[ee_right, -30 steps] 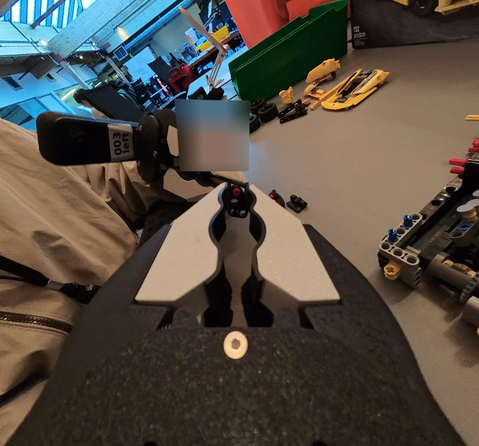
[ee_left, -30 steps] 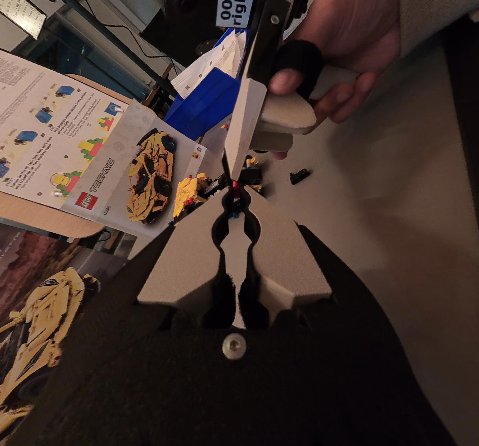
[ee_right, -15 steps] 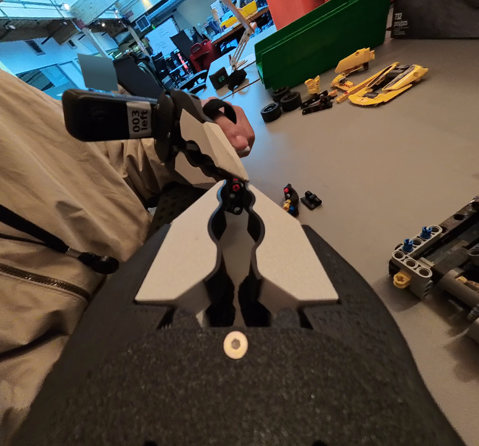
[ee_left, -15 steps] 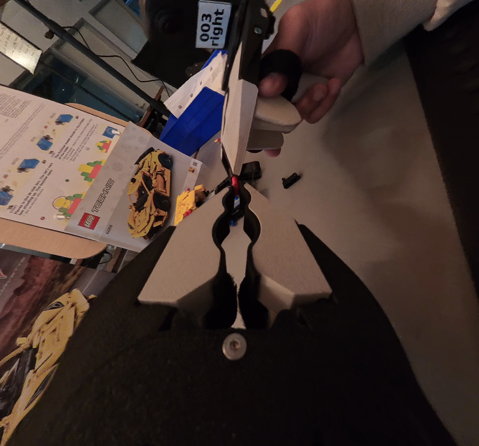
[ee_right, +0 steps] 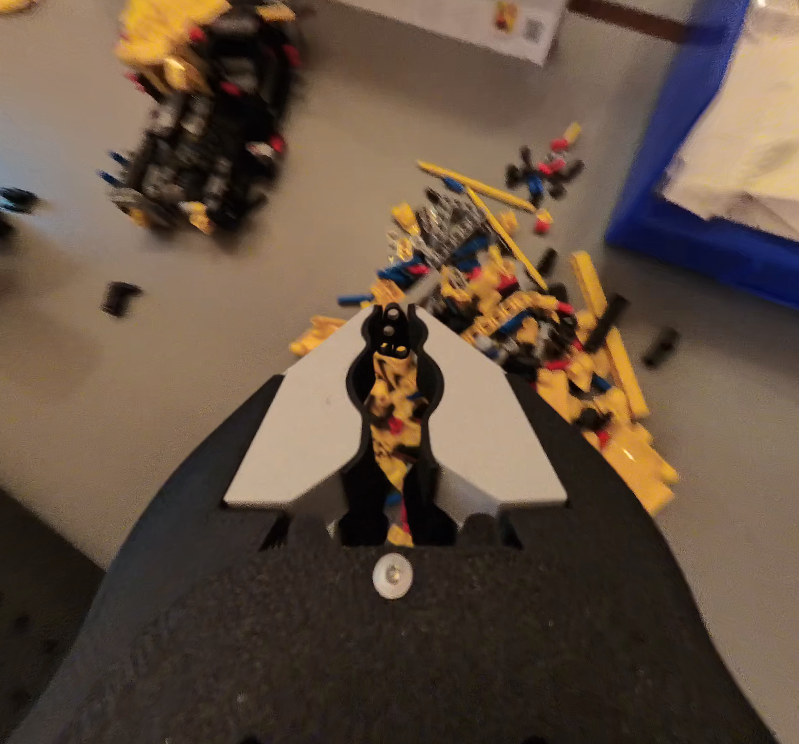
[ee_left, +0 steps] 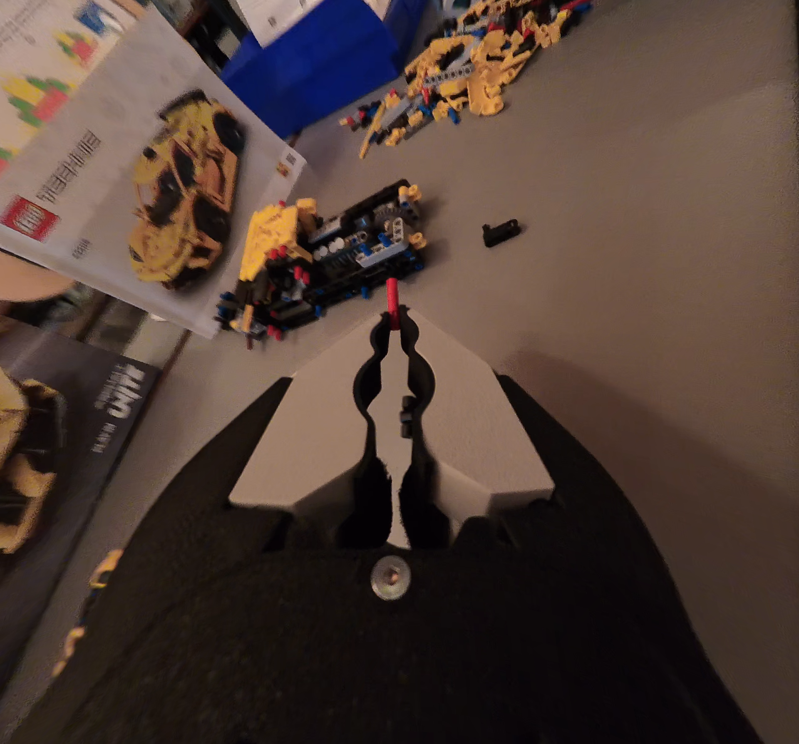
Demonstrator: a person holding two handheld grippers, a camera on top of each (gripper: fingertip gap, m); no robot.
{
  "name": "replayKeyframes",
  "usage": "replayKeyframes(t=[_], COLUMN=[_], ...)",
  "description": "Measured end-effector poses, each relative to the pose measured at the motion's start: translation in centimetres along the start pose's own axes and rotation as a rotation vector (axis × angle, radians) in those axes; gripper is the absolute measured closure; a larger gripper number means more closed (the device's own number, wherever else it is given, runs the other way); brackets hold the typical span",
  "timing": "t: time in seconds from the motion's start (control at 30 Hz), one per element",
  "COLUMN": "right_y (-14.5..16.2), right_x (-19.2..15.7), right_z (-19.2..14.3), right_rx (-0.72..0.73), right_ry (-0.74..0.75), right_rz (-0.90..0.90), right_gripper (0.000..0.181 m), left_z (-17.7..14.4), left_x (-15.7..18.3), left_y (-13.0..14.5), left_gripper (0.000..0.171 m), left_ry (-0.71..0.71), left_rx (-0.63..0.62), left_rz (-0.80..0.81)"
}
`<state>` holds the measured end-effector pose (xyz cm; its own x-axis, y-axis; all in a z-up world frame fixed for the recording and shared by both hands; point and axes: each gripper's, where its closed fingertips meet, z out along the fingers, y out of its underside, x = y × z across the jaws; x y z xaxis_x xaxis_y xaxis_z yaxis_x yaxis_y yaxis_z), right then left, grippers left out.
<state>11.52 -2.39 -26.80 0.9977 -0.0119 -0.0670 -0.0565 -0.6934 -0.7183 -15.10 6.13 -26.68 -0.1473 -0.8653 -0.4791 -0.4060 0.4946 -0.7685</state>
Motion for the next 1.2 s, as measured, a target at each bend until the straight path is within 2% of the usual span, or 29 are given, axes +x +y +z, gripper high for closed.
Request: replayKeyframes(t=[0.07,0.13,0.2,0.3,0.4,0.5,0.6,0.67,0.73,0.83,0.93,1.07,1.13,1.2], right_y=[1.1,1.4,1.4,0.1,-1.2,-1.0,-0.5,-1.3,-2.4,-3.0,-2.7,-2.5,-2.3,-2.0], right_x=[1.7,2.1,2.7,2.7,2.1,2.1,3.5,3.9,3.7,3.7,3.9,4.4,4.3,4.0], right_z=[0.0,0.2,-0.2,-1.4,-2.2,-2.9,-3.7,-4.6,-5.3,-5.8,-6.1,-6.7,-6.7,-6.7], right_rx=[-0.031,-0.021,-0.015,0.039,0.091,0.089,0.08,0.126,0.181,0.2,0.173,0.162,0.148,0.124], right_ry=[0.041,0.004,-0.007,0.007,0.011,0.01,0.069,0.071,0.059,0.083,0.113,0.148,0.155,0.172], right_rz=[0.024,0.066,0.083,0.069,0.063,0.06,0.051,0.073,0.099,0.09,0.059,0.057,0.046,0.013], right_gripper=[0.167,0.164,0.158,0.159,0.163,0.163,0.162,0.162,0.162,0.163,0.162,0.163,0.163,0.163], left_z=[0.7,1.0,1.0,1.8,1.6,0.4,-1.6,-2.3,-1.6,2.7,10.6,20.7,23.7,25.6], left_x=[1.0,2.2,3.5,3.7,6.2,8.0,9.0,8.8,8.1,6.8,5.4,5.0,5.0,4.5], left_y=[0.3,-0.3,-2.0,-5.9,-8.8,-7.7,-5.7,-6.2,-8.6,-12.0,-14.2,-16.0,-16.9,-16.3], left_gripper=[0.167,0.167,0.167,0.167,0.167,0.167,0.167,0.167,0.167,0.167,0.166,0.167,0.167,0.166], left_ry=[0.107,0.224,0.357,0.415,0.609,0.627,0.552,0.505,0.49,0.473,0.441,0.495,0.515,0.471], left_rx=[-0.081,-0.145,-0.181,-0.151,-0.188,-0.241,-0.256,-0.224,-0.177,-0.182,-0.19,-0.191,-0.172,-0.211], left_rz=[-0.138,-0.269,-0.353,-0.404,-0.56,-0.558,-0.464,-0.466,-0.482,-0.383,-0.306,-0.359,-0.411,-0.398])
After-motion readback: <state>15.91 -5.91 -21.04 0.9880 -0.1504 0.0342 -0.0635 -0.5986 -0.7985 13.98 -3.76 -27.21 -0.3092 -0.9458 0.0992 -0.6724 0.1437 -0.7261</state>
